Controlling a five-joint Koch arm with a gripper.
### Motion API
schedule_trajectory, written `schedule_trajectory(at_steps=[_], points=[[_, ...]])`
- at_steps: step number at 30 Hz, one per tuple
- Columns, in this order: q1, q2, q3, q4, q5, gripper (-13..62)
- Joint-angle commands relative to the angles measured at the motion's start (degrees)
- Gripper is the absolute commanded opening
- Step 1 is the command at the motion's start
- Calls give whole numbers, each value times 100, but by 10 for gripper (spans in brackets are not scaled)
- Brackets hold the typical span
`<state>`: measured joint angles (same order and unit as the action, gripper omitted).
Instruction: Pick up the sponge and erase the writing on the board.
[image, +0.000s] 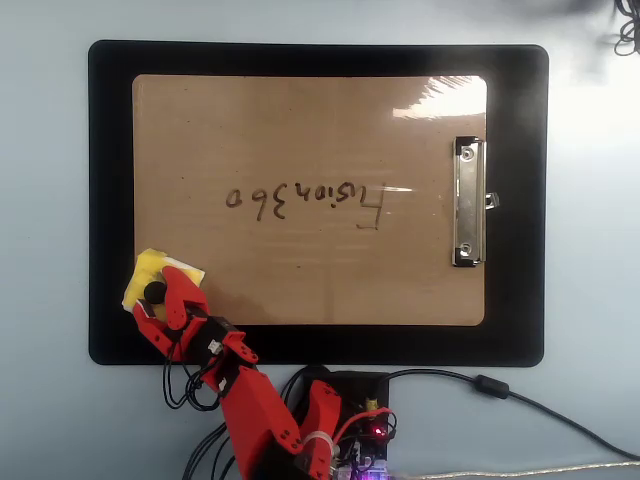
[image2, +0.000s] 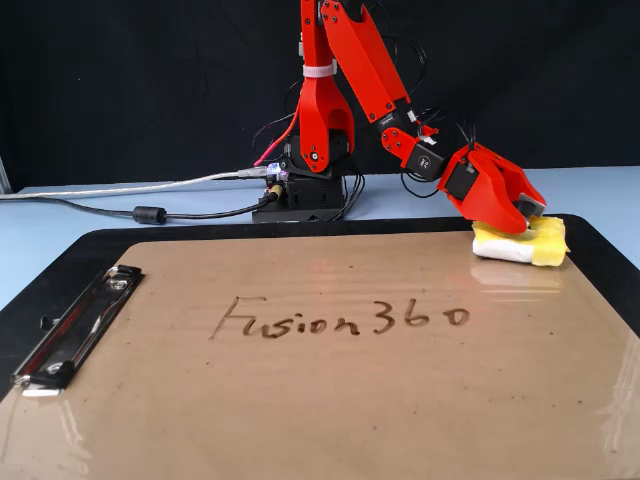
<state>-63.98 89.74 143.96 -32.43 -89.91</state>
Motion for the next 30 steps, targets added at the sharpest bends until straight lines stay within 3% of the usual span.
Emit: schedule_trajectory(at_steps=[1, 9, 17, 22, 26, 30], points=[[-26, -26, -70, -404, 123, 316], [-35, -439, -316, -413, 237, 298], [-26, -387, -229, -466, 642, 131], [202, -281, -229, -483, 650, -16], [483, -176, -176, -492, 668, -76], [905, 167, -132, -483, 650, -77]])
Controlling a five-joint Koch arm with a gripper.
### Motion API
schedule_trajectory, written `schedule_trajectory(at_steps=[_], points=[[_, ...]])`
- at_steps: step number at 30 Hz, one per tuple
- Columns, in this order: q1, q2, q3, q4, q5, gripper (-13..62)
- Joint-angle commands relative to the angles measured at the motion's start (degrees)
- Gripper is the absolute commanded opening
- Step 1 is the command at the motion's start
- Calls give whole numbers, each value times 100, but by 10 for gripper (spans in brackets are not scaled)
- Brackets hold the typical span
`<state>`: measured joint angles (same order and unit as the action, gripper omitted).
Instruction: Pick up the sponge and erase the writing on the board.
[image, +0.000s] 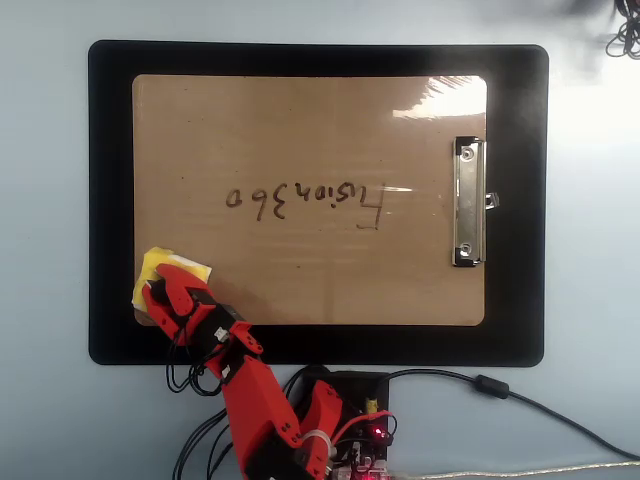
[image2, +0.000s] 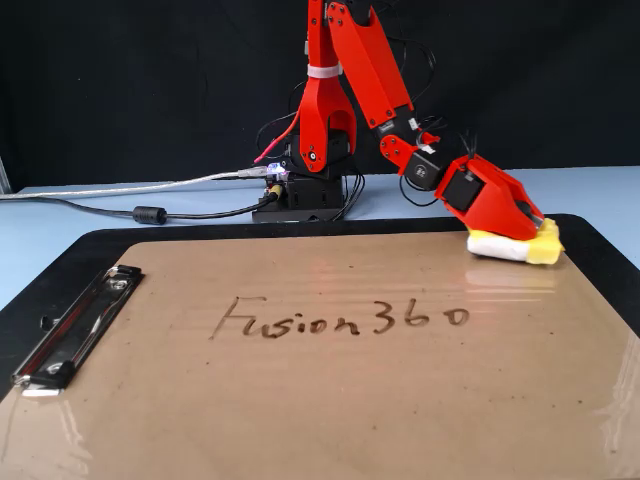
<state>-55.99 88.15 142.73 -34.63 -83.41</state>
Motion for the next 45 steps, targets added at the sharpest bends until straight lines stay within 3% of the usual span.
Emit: schedule_trajectory(at_steps=[1, 6, 10, 13, 18, 24, 31, 36, 42, 45], points=[[272, 422, 9, -255, 0, -77], [1151, 1037, 35, -26, 316, -77], [2048, 1784, -53, 1257, 800, -77], [3252, 2145, -88, 1907, 870, -78], [4816, 2250, -105, 2347, 1854, -78], [6188, 1925, -457, 2320, 1907, -78], [6390, 299, -1767, 2294, 1740, -78], [6812, 554, -343, 2039, 1450, -78], [7119, 2496, 1556, 1907, 1415, -78], [7119, 1371, 712, 1854, 1362, -78]])
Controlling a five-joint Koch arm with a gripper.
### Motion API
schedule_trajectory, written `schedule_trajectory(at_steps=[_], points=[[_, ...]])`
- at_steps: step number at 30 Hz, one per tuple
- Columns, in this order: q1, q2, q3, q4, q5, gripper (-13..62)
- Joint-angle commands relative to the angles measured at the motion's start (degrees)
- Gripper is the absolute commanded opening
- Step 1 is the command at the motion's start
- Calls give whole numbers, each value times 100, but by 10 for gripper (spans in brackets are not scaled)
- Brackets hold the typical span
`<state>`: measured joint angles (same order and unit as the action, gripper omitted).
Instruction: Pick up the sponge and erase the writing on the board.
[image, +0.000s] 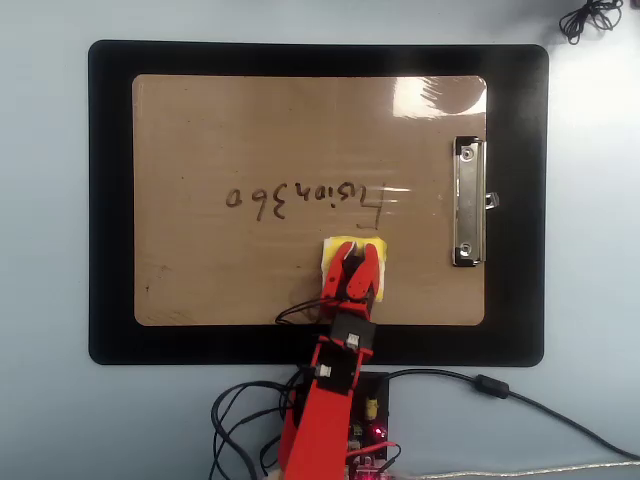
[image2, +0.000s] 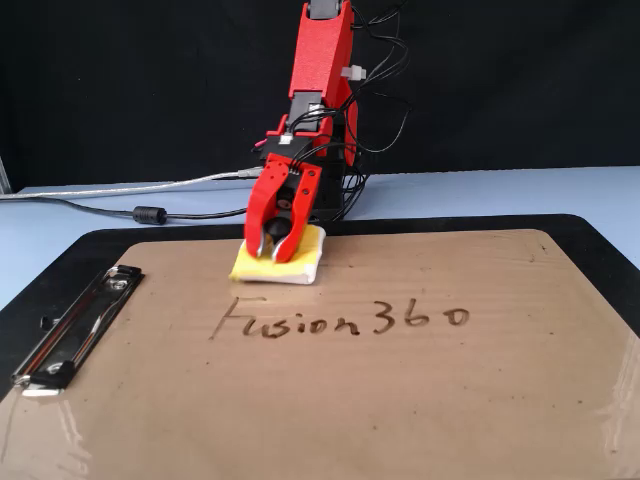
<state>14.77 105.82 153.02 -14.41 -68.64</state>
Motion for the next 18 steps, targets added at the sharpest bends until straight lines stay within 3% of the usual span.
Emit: schedule_trajectory(at_steps=[1, 5, 13, 18], points=[[53, -1072, -932, -211, -123, -78], [53, -2786, -2575, -1116, -141, -78], [26, -1011, -659, -1266, -439, -78], [-123, -2707, -2751, -1389, -686, -78]])
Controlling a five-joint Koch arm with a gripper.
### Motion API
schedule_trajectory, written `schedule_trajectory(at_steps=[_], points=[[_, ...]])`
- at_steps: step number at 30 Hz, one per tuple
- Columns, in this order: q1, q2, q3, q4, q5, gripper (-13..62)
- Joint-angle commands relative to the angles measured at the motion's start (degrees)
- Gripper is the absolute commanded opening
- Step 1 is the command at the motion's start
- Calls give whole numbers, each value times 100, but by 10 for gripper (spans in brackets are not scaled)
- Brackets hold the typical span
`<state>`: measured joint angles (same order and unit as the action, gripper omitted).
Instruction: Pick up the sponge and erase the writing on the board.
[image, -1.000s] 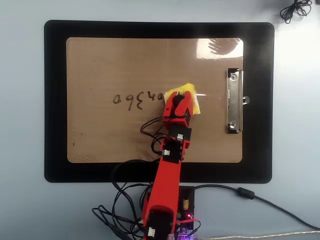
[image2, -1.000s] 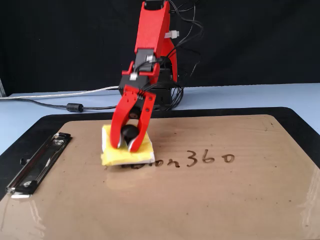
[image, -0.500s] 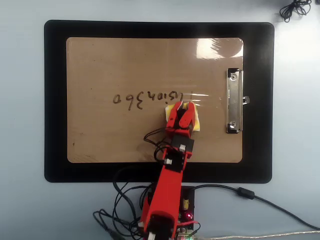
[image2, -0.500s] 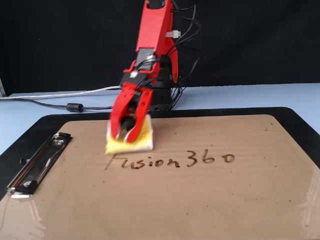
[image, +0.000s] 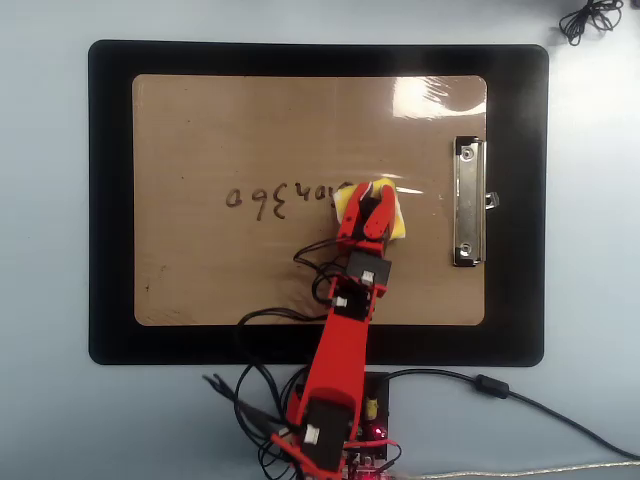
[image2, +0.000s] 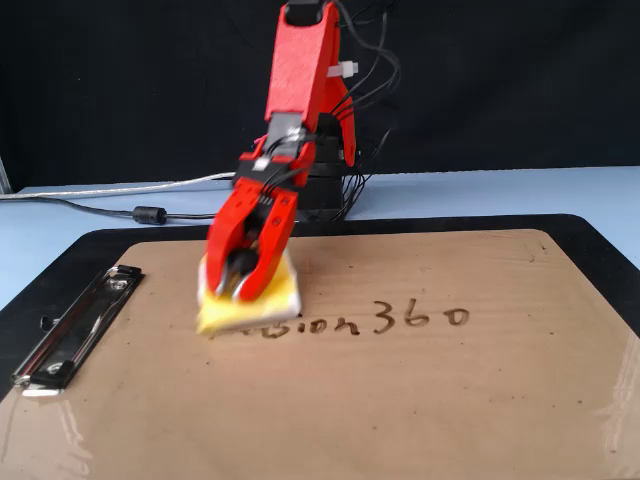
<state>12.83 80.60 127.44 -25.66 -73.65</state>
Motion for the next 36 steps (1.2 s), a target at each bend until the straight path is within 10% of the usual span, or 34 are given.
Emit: schedule_trajectory(at_steps=[1, 10, 18, 26, 36], points=[[70, -352, -519, -246, -167, -78], [35, 1898, 1942, -211, -202, -78], [18, -923, -958, -466, -281, -78], [44, 3234, 3287, -316, -272, -78], [202, 879, 940, -264, -255, -78]])
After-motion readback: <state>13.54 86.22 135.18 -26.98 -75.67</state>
